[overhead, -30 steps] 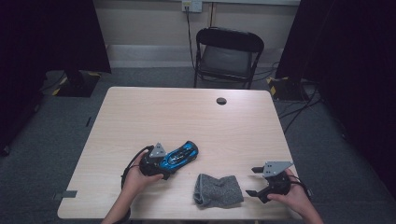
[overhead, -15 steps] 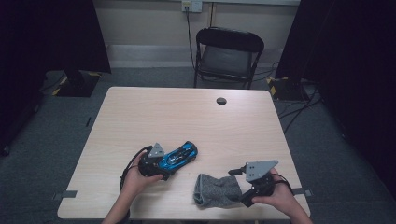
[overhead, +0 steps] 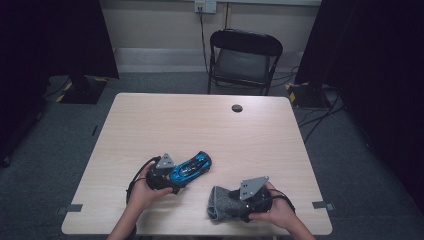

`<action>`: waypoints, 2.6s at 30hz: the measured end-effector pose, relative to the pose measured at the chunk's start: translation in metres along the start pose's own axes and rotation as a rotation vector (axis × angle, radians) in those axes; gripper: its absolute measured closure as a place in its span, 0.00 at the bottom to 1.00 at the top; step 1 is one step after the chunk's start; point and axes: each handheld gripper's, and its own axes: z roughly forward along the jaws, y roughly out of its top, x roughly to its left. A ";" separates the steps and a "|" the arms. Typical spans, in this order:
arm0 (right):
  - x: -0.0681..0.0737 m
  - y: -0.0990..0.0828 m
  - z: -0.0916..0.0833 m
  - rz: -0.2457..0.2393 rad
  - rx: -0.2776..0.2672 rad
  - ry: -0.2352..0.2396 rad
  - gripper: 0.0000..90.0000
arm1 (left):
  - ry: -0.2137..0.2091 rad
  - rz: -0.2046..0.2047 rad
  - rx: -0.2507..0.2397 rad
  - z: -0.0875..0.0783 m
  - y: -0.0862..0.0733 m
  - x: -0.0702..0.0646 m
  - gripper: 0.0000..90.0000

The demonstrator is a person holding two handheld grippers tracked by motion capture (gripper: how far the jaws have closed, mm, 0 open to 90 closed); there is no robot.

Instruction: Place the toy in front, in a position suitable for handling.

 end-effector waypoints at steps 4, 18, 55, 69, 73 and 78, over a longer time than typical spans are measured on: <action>0.000 -0.004 0.006 0.005 0.015 0.001 0.37 | 0.001 -0.008 -0.010 -0.005 -0.003 0.001 0.20; 0.001 -0.007 0.012 0.024 0.028 -0.061 0.52 | 0.000 0.011 -0.030 -0.024 -0.010 0.002 0.20; -0.056 -0.036 -0.021 0.357 0.022 -0.364 0.70 | -0.010 0.028 0.019 -0.031 -0.035 0.010 0.19; -0.057 -0.036 -0.014 0.358 0.050 -0.419 0.41 | -0.004 0.037 -0.009 -0.032 -0.042 0.013 0.17; -0.057 -0.037 -0.015 0.380 0.047 -0.431 0.67 | -0.005 0.040 -0.014 -0.032 -0.043 0.013 0.16; -0.060 -0.035 -0.022 0.405 0.053 -0.450 0.81 | -0.002 0.038 -0.006 -0.032 -0.042 0.013 0.16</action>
